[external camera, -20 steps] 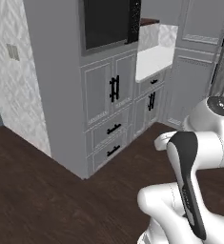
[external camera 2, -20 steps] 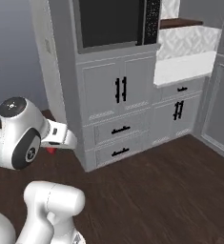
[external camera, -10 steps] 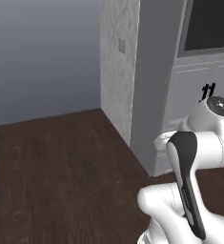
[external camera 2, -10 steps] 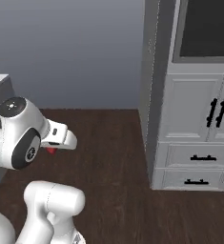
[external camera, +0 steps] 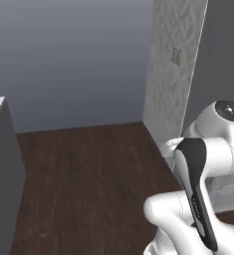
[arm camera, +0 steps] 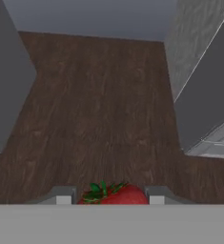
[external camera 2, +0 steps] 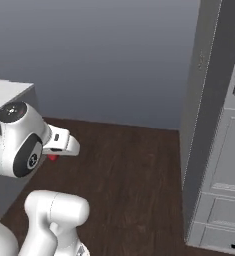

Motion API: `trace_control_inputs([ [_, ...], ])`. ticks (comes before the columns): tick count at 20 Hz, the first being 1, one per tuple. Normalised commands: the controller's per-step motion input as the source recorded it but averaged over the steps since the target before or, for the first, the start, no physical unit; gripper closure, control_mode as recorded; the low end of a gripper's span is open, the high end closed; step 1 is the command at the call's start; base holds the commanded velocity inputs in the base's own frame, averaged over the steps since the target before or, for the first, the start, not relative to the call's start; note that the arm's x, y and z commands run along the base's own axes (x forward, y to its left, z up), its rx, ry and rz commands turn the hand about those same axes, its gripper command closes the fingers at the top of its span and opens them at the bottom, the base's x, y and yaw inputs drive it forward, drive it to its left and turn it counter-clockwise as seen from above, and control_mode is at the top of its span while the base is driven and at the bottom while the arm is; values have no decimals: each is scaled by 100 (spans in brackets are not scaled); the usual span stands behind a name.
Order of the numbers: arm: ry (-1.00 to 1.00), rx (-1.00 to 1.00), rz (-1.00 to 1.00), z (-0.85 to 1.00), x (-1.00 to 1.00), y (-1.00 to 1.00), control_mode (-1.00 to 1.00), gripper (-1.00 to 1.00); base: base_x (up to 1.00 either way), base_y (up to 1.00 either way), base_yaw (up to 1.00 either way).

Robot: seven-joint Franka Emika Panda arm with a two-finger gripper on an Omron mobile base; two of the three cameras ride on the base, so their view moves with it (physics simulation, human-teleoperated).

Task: Take the strawberry from the fridge and place it on top of the pancake, located on the dining counter.

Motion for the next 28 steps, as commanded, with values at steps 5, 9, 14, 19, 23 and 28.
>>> trace_control_inputs([
  [5,0,0,0,0,0,0,100,100,100,58,10],
  [9,0,0,0,0,0,0,100,100,100,66,8],
  [14,0,0,0,0,0,0,100,100,100,46,6],
  [19,0,0,0,0,0,0,100,100,100,21,7],
  [23,0,0,0,0,0,0,100,100,100,0,22],
  [28,0,0,0,0,0,0,100,100,100,0,27],
])
